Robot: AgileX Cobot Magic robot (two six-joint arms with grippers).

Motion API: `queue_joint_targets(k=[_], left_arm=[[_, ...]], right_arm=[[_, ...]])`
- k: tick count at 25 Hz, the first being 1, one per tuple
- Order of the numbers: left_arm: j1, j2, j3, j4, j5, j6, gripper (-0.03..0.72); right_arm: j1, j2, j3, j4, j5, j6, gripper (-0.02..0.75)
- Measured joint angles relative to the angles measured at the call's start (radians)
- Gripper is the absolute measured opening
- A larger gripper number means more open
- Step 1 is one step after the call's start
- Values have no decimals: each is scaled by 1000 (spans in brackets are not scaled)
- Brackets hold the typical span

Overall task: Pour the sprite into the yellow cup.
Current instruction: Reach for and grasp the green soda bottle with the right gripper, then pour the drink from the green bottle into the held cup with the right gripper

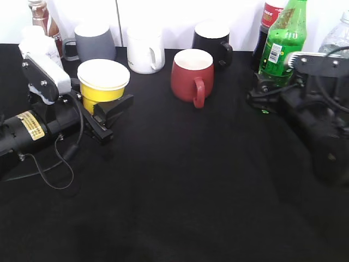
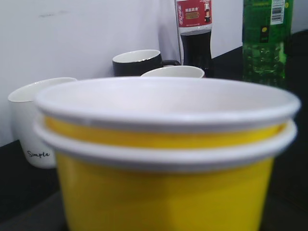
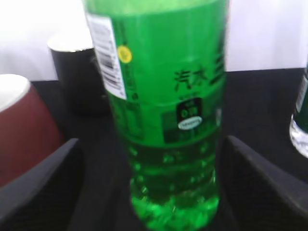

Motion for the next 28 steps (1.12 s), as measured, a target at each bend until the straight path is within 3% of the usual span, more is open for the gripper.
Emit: queue_joint_targets(k=[3,17,23,26,28], left_arm=[[0,0,0,0,0,0,445],[0,0,0,0,0,0,445],[0,0,0,3,0,0,445],[0,0,0,4,0,0,445],[0,0,0,24,0,0,445]], right_arm=[[-5,8,-44,42,-1,-44,671],[-59,172,-186,-45,-44,-19,643],[-61,220,-217,-59,-99,-20,454],[-61,216,-198,-83,-108,-31,439],[-61,158,-123,-166,-92,-33,438]])
